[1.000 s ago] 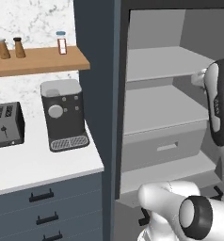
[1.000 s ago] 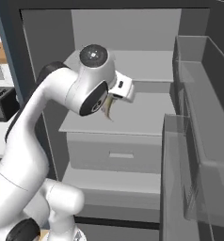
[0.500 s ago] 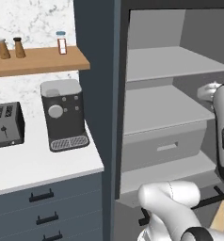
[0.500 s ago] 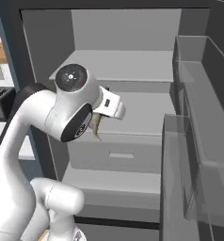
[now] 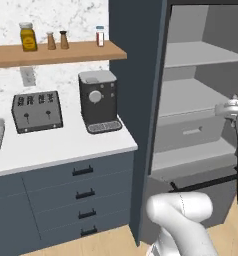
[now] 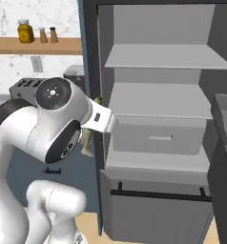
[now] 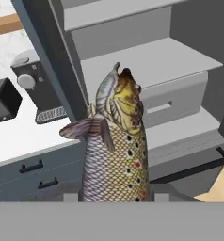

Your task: Place one cucumber and one fish in each tupperware on the nearby counter, to pack two identical lunches.

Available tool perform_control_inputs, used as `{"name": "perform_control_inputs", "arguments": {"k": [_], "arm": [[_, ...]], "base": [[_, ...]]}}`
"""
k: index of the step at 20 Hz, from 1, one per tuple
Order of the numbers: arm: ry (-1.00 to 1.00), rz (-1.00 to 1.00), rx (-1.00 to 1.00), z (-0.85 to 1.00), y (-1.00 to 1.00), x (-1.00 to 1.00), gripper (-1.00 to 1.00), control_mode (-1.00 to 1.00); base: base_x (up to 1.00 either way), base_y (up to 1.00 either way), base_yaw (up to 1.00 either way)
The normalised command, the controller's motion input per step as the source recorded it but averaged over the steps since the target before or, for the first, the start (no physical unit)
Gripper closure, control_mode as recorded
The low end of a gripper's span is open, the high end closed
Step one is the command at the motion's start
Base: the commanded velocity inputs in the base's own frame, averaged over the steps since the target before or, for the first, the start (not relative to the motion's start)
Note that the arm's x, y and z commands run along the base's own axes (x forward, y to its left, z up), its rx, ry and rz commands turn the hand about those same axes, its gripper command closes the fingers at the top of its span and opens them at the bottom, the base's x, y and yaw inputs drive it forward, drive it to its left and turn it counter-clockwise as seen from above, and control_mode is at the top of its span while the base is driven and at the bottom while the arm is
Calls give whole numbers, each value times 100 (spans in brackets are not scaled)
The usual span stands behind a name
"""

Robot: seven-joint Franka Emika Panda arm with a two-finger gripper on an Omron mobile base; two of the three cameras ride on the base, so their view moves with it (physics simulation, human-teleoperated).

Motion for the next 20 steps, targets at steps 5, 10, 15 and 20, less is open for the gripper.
{"name": "perform_control_inputs", "arguments": {"k": [5,10,15,20], "arm": [[0,0,0,0,0,0,100,100],[0,0,0,0,0,0,100,100],[0,0,0,0,0,0,100,100],[0,0,0,0,0,0,100,100]], "base": [[-62,100,3],[-20,100,1],[11,100,0],[59,100,0]]}}
